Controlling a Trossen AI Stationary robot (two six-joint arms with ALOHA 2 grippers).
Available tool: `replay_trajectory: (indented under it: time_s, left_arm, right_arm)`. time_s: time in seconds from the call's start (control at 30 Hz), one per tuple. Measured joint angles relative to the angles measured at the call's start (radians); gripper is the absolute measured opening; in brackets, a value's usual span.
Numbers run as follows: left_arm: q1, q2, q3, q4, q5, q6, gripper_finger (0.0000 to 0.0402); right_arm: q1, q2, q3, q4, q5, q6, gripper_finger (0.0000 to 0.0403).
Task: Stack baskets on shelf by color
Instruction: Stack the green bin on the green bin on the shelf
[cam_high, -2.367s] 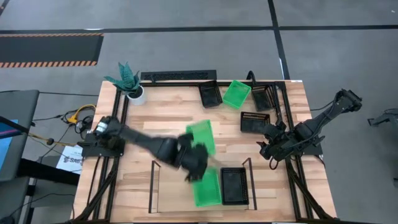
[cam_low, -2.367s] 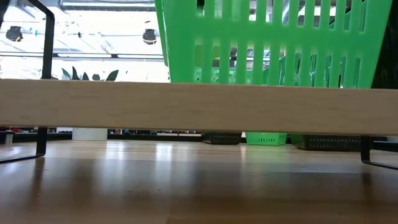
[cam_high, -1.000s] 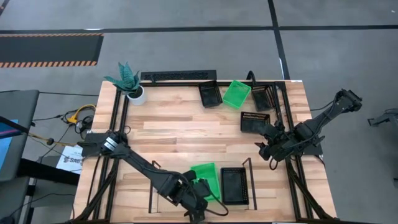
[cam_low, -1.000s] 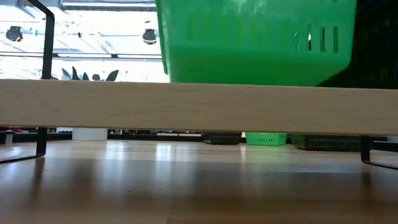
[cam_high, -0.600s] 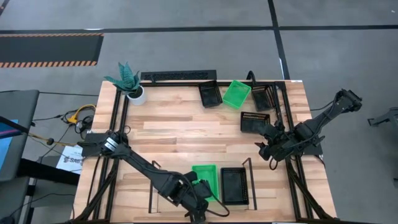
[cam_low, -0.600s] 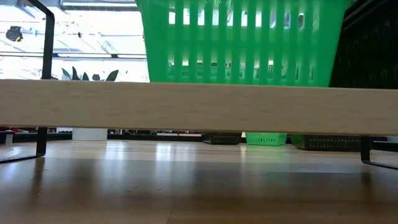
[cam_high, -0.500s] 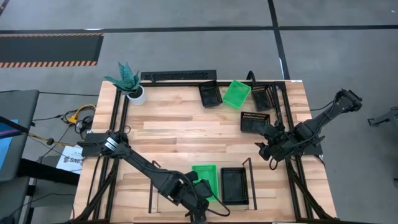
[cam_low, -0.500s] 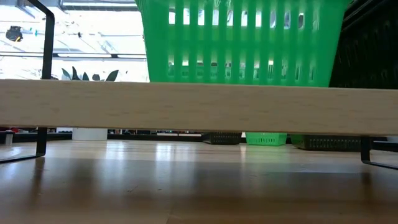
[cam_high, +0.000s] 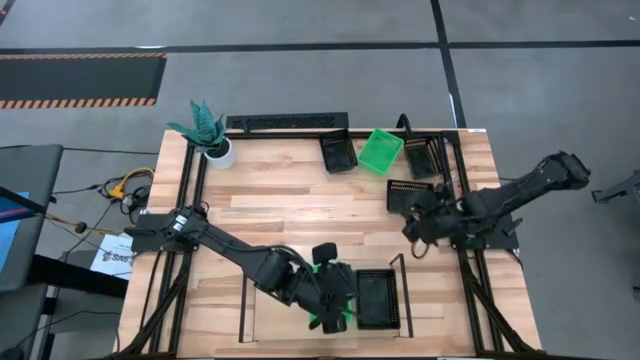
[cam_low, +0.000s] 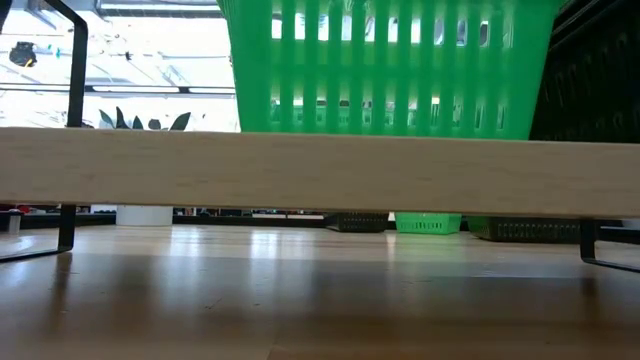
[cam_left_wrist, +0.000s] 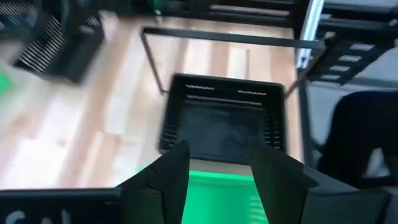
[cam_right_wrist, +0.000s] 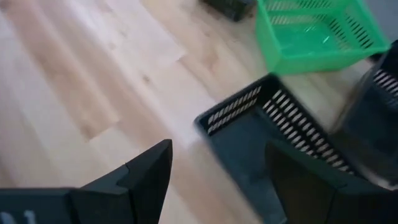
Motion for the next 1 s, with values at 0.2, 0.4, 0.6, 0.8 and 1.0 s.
replay_trajectory:
  time_s: [0.2,0.4,0.6,0.8,1.0]
  left_arm:
    - [0.010,0.000,0.021,-0.015,-0.176,0.088,0.0153]
    - [0.029,-0.003,0.021,-0.049,-0.221,0.123,0.0153]
    - [0.032,-0.003,0.021,-0.133,-0.223,0.075,0.0153]
    - [0.028,-0.003,0.021,-0.218,-0.260,0.002,0.0153]
    - [0.019,-0.003,0.021,-0.251,-0.274,-0.039,0.0153]
  right_arm:
    - [-0.246,0.073,0.023,0.224,-0.180,-0.292,0.0282]
    - [-0.437,0.155,0.195,0.246,-0.355,-0.561,0.0282]
    - [-0.633,0.209,0.384,0.129,-0.346,-0.811,0.0282]
    - [-0.959,0.244,0.389,0.146,-0.358,-1.006,0.0281]
    - [-1.290,0.359,0.388,0.237,-0.661,-1.056,0.0246]
